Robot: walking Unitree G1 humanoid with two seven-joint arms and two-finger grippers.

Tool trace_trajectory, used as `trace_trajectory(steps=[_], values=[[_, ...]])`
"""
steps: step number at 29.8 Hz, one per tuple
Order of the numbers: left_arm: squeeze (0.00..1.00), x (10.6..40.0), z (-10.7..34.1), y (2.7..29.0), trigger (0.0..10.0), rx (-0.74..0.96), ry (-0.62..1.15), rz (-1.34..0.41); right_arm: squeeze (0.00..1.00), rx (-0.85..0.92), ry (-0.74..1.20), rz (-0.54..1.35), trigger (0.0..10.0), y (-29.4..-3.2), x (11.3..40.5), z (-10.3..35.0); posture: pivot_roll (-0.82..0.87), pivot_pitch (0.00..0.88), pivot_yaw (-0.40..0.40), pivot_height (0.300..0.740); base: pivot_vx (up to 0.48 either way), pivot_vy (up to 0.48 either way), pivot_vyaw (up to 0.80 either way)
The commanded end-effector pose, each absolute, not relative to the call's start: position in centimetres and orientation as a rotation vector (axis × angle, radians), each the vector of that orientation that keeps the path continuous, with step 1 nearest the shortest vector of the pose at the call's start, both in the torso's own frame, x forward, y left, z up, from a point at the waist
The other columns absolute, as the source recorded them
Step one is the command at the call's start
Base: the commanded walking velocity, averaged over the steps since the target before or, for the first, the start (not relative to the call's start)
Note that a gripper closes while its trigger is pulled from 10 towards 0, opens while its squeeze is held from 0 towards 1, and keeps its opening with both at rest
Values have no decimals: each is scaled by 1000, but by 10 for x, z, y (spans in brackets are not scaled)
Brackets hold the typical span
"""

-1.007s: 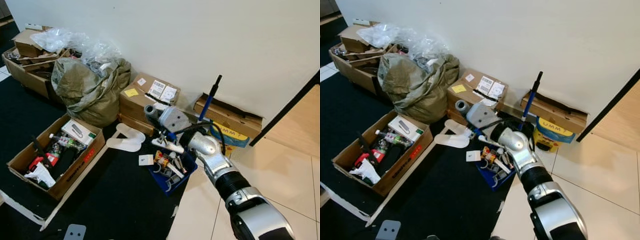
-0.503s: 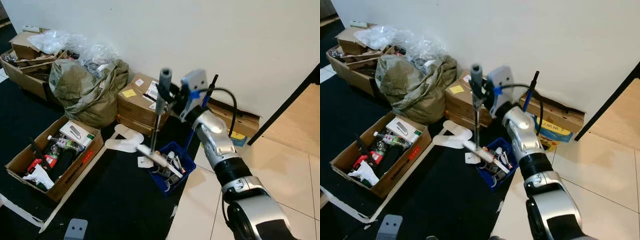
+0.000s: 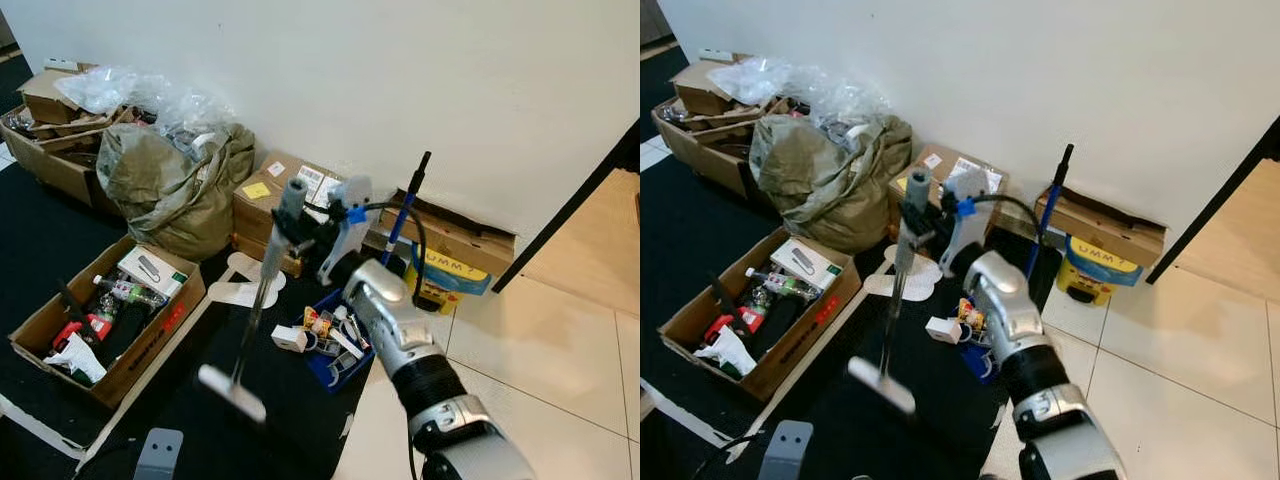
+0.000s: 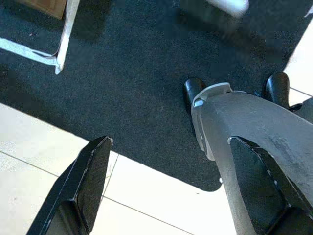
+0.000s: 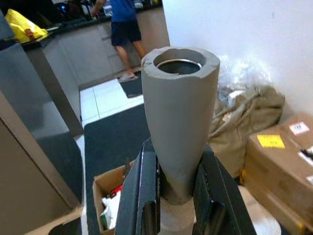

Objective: Sweep floor

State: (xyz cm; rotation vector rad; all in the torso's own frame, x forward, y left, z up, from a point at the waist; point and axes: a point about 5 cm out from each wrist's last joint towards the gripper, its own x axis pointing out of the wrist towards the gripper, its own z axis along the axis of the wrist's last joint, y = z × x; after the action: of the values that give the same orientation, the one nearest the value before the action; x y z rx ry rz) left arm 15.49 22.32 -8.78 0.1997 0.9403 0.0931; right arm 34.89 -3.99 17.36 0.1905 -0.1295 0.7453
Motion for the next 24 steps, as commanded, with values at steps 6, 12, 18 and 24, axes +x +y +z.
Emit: trace_trajectory(steps=[6,12,18,24], values=[[0,145,-92,222,10000,189,978,78,0,215,-149,711,10000,-43,351,185,-27,88,-50,740,357,0,0],[0,145,-92,222,10000,182,976,82,0,195,-150,737,10000,-41,347,183,-26,86,-48,740,374,0,252],[0,145,-92,224,10000,186,973,80,0,212,-134,761,10000,-39,341,180,-23,79,-42,740,375,0,669],[0,145,-92,224,10000,188,973,79,0,211,-115,737,10000,-40,341,178,-25,77,-37,740,377,0,165]])
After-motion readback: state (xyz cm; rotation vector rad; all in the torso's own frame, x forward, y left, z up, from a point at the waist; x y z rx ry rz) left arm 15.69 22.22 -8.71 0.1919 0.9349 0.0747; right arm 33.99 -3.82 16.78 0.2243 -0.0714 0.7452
